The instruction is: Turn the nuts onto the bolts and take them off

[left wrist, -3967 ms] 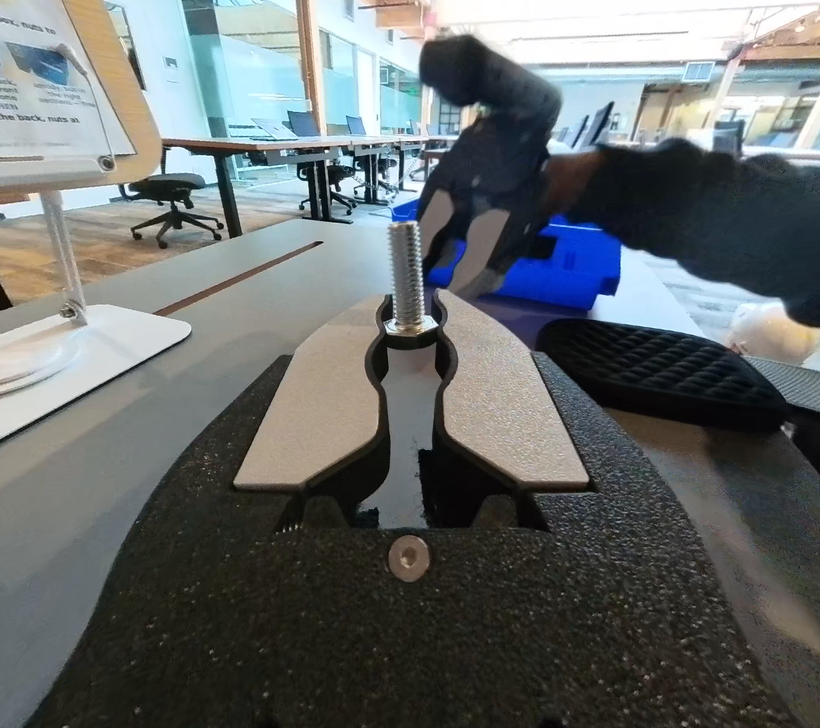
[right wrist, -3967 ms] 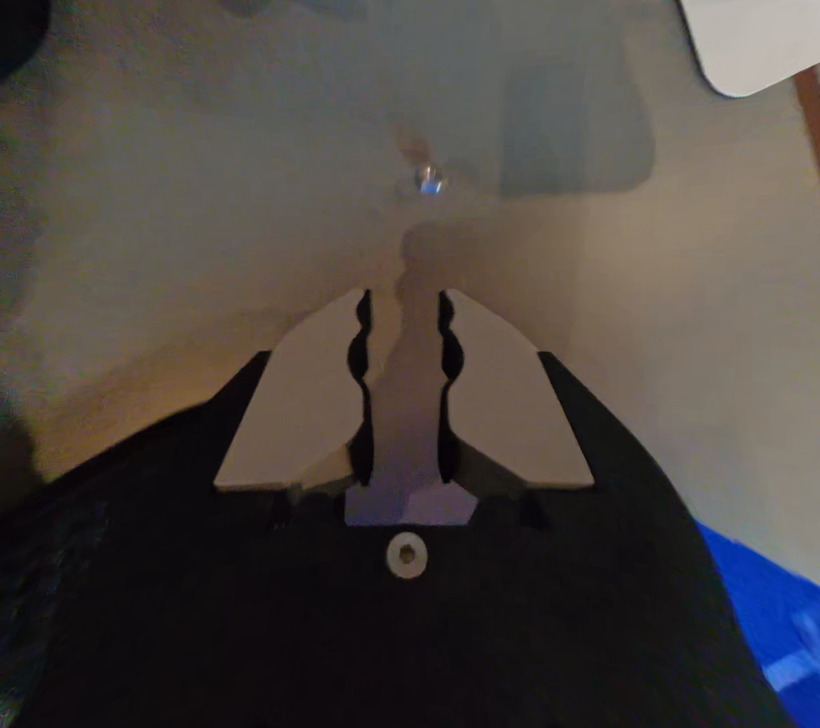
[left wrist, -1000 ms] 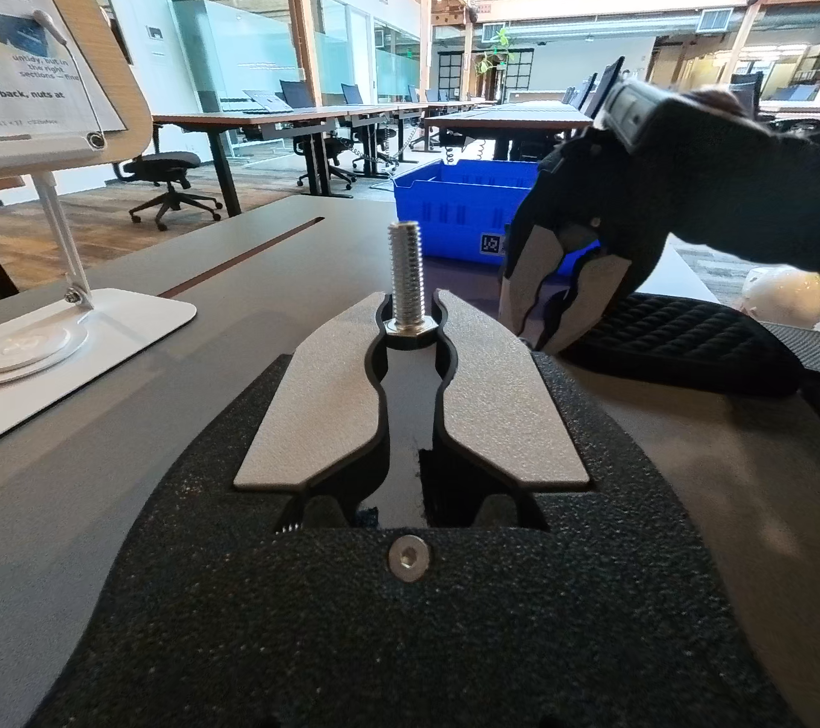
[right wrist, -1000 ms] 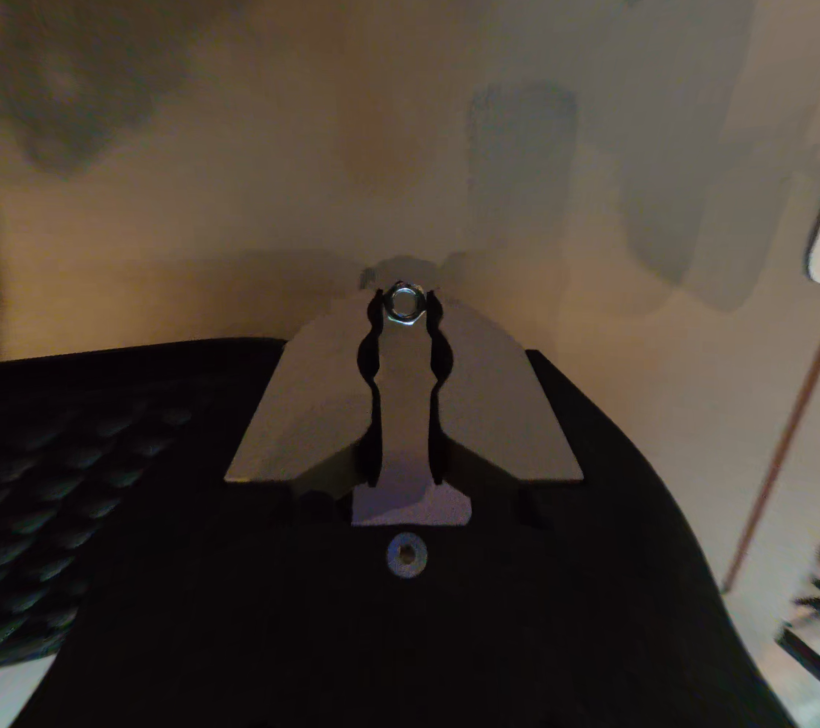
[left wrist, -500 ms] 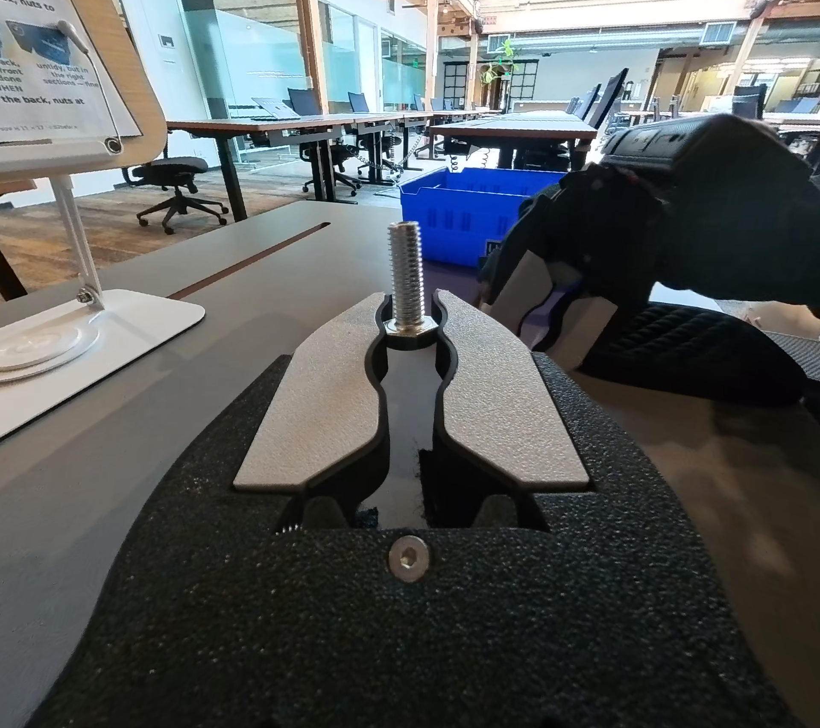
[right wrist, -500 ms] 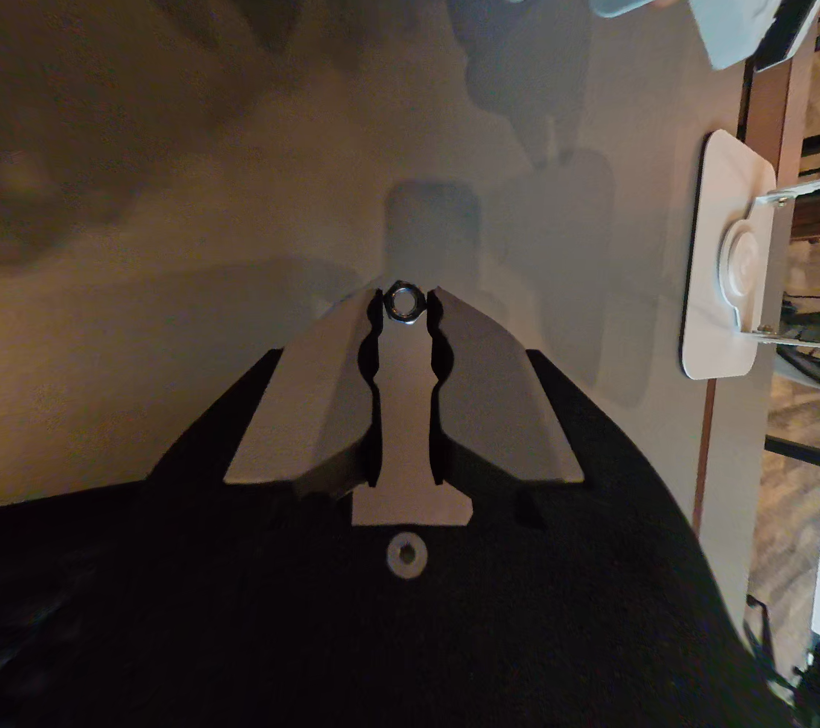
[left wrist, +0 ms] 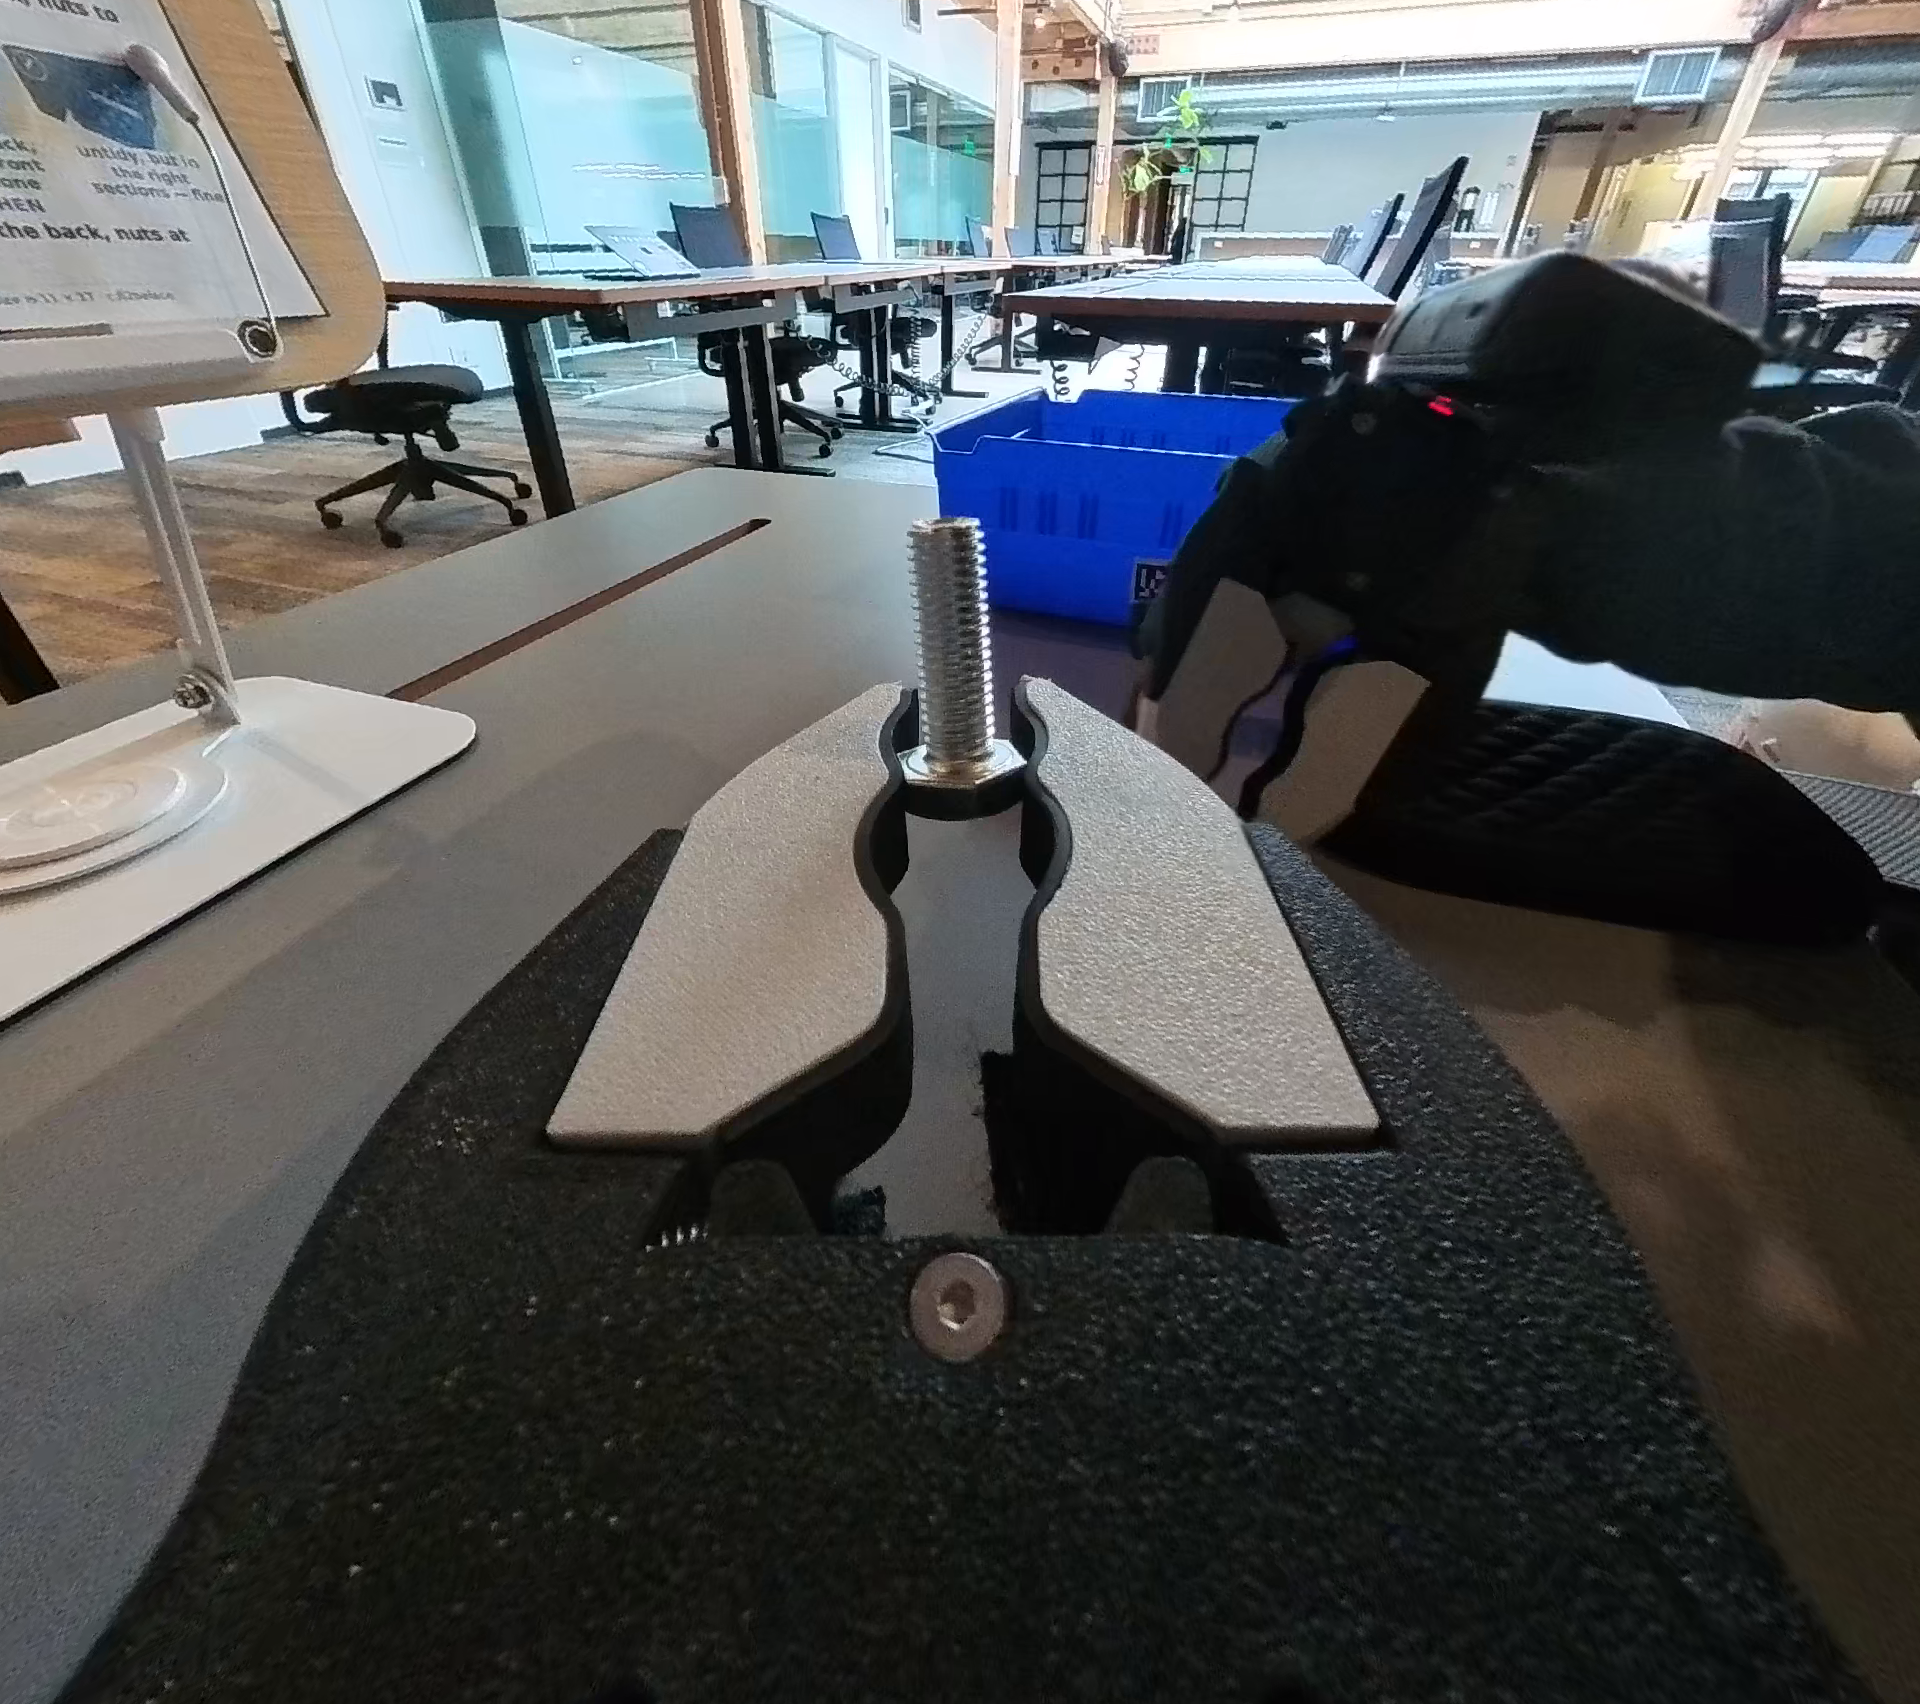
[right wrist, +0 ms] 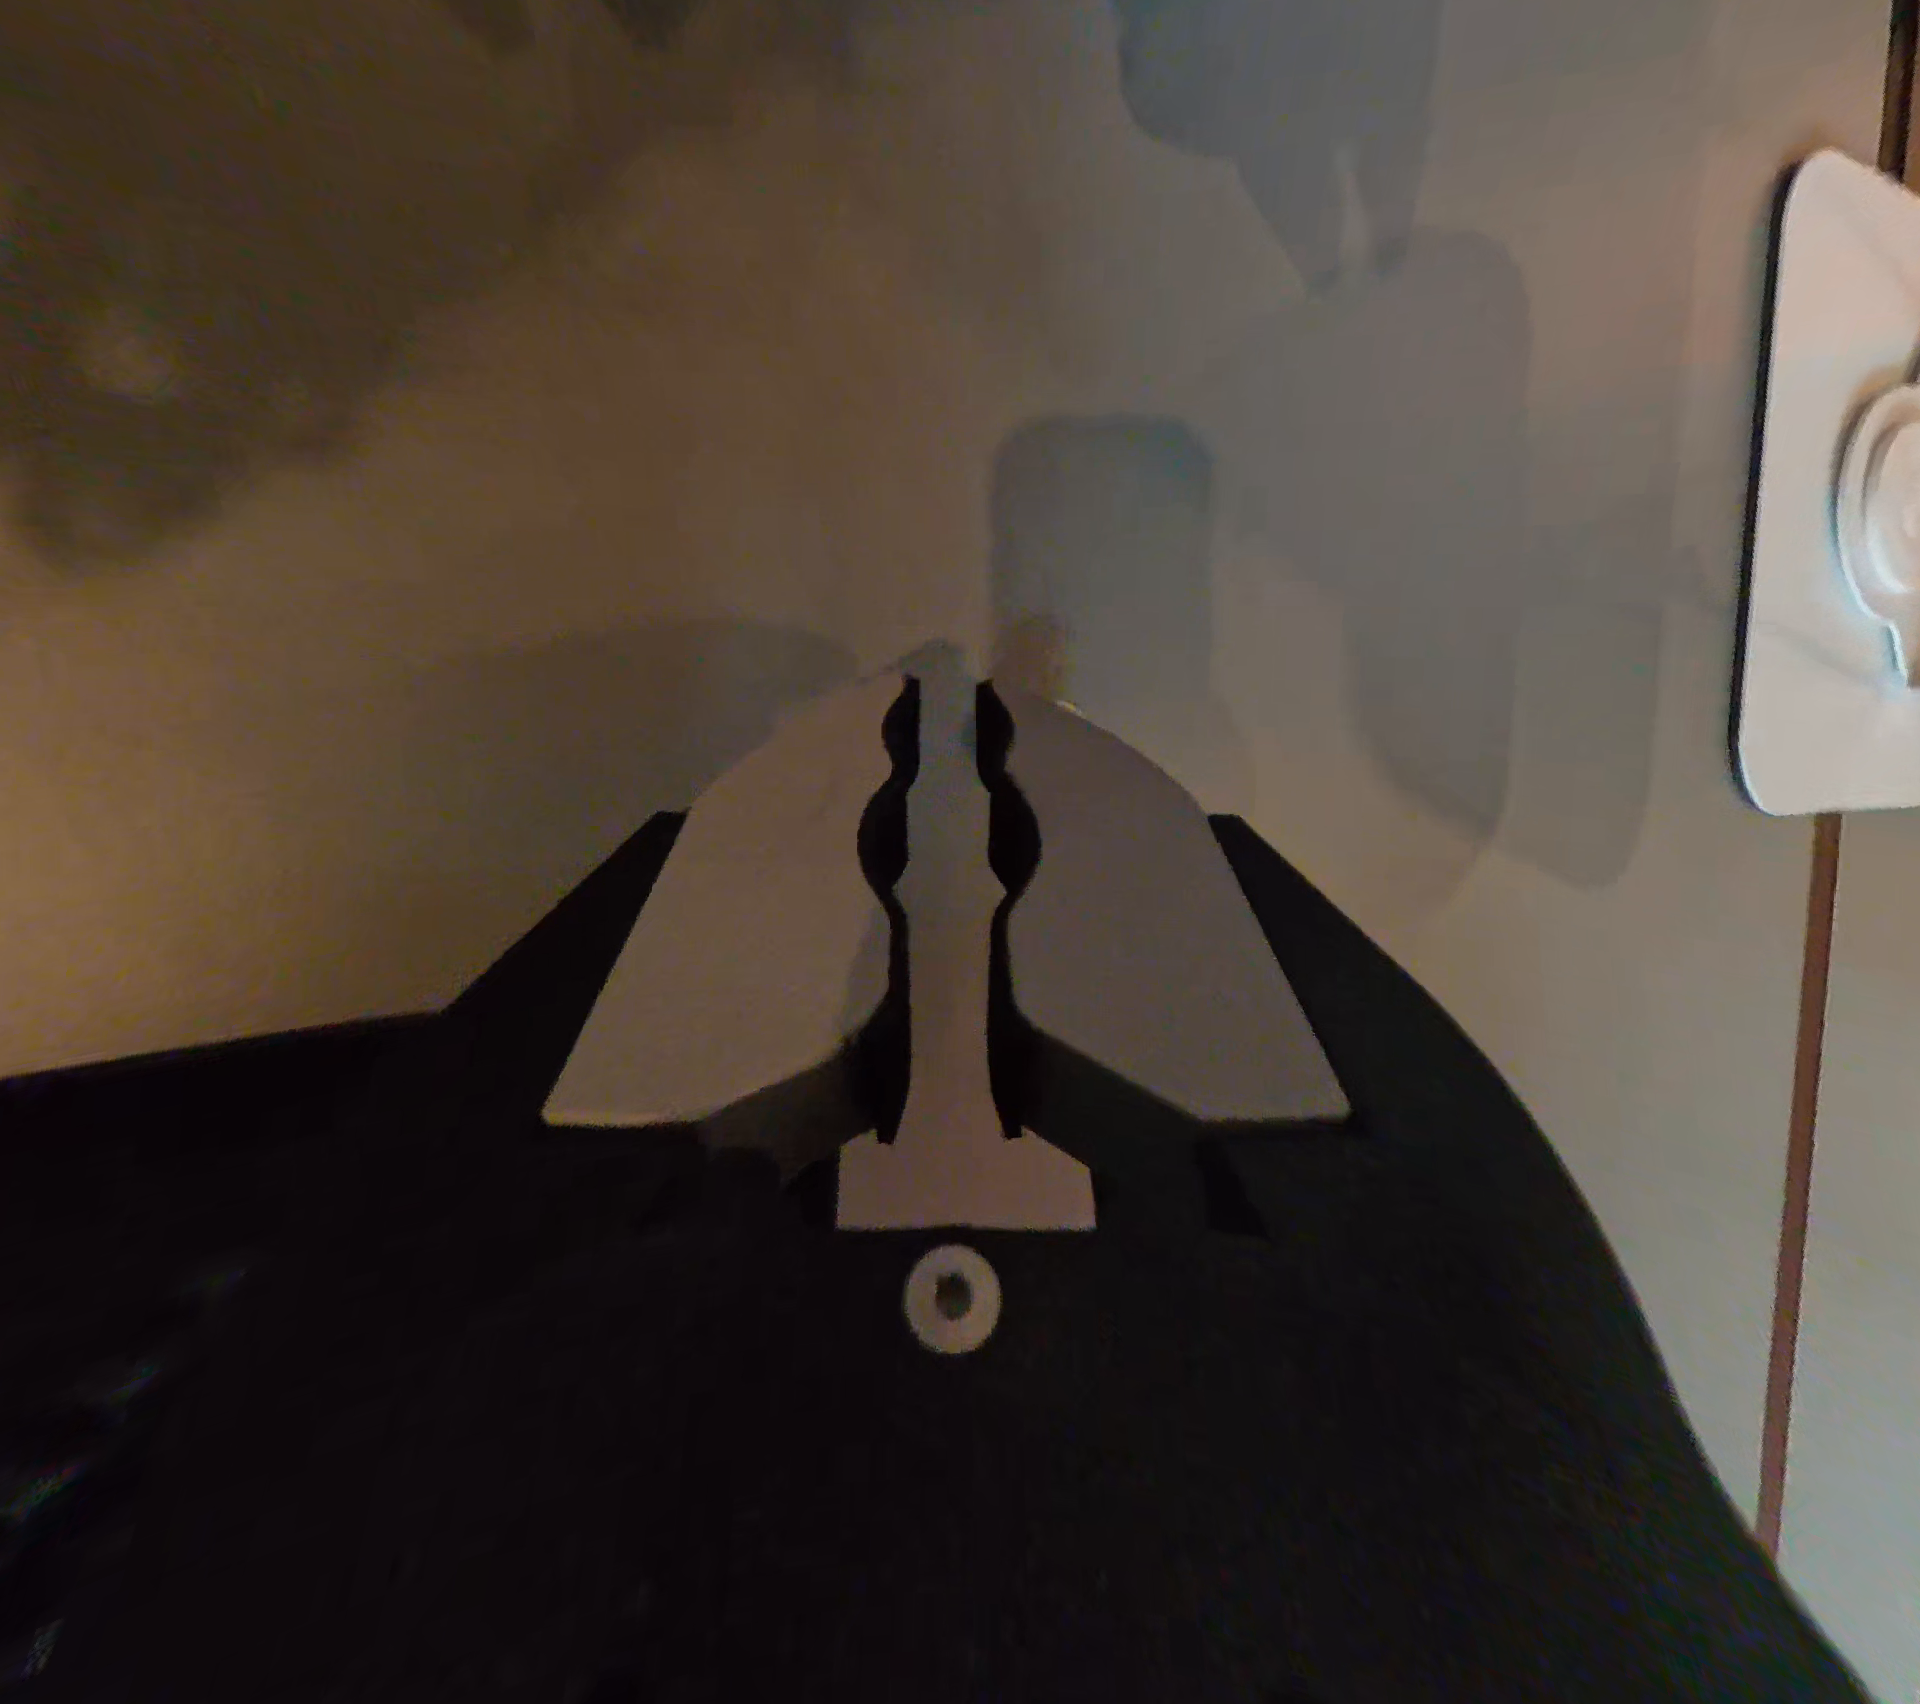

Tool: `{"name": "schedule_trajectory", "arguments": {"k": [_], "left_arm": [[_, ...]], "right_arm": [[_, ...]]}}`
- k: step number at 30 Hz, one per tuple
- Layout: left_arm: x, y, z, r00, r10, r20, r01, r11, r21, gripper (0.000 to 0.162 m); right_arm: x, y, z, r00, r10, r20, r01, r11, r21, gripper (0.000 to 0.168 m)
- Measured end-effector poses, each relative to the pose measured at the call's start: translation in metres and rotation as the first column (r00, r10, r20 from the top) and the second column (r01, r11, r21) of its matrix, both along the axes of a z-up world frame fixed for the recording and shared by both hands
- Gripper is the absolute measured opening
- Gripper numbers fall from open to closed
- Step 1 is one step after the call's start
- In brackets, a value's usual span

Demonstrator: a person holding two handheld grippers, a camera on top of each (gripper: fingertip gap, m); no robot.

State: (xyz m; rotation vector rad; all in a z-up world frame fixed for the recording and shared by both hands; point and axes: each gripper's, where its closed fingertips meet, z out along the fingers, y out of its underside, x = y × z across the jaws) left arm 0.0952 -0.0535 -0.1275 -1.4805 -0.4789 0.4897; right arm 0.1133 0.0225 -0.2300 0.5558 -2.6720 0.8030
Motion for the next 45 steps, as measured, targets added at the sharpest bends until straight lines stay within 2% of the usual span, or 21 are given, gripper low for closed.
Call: {"name": "schedule_trajectory", "arguments": {"k": [6,11,14,19,24,29,35,45], "left_arm": [[0.0,0.002,-0.001,1.0,-0.008,0.002,0.008,1.0,-0.005,0.017],[0.0,0.001,-0.001,1.0,-0.004,0.002,0.004,1.0,-0.005,0.017],[0.0,0.0,0.0,1.0,0.0,0.002,0.0,1.0,0.0,0.017],[0.0,0.001,-0.001,1.0,-0.008,0.003,0.008,1.0,-0.003,0.017],[0.001,0.001,0.0,1.0,-0.01,0.002,0.01,1.0,0.0,0.017],[0.001,0.002,0.0,1.0,-0.016,0.001,0.016,1.0,-0.001,0.017],[0.002,0.004,-0.001,1.0,-0.027,0.002,0.027,1.0,-0.007,0.017],[0.003,0.005,-0.002,0.999,-0.037,0.006,0.037,0.999,-0.007,0.017]], "right_arm": [[-0.022,0.016,0.0,0.993,-0.115,0.006,0.116,0.993,-0.016,0.015],[-0.033,0.0,-0.002,0.986,-0.146,0.074,0.15,0.987,-0.057,0.005],[-0.035,-0.012,-0.006,0.982,-0.139,0.128,0.15,0.985,-0.08,0.015],[-0.039,-0.026,-0.008,0.982,-0.113,0.152,0.131,0.985,-0.114,0.023],[-0.037,-0.026,-0.016,0.969,-0.126,0.215,0.145,0.986,-0.079,0.016],[-0.037,-0.025,-0.005,0.963,-0.123,0.241,0.155,0.981,-0.116,0.024],[-0.046,-0.022,-0.016,0.948,-0.171,0.268,0.182,0.983,-0.016,0.032],[-0.047,-0.028,-0.018,0.914,-0.216,0.343,0.205,0.976,0.07,0.017]]}}
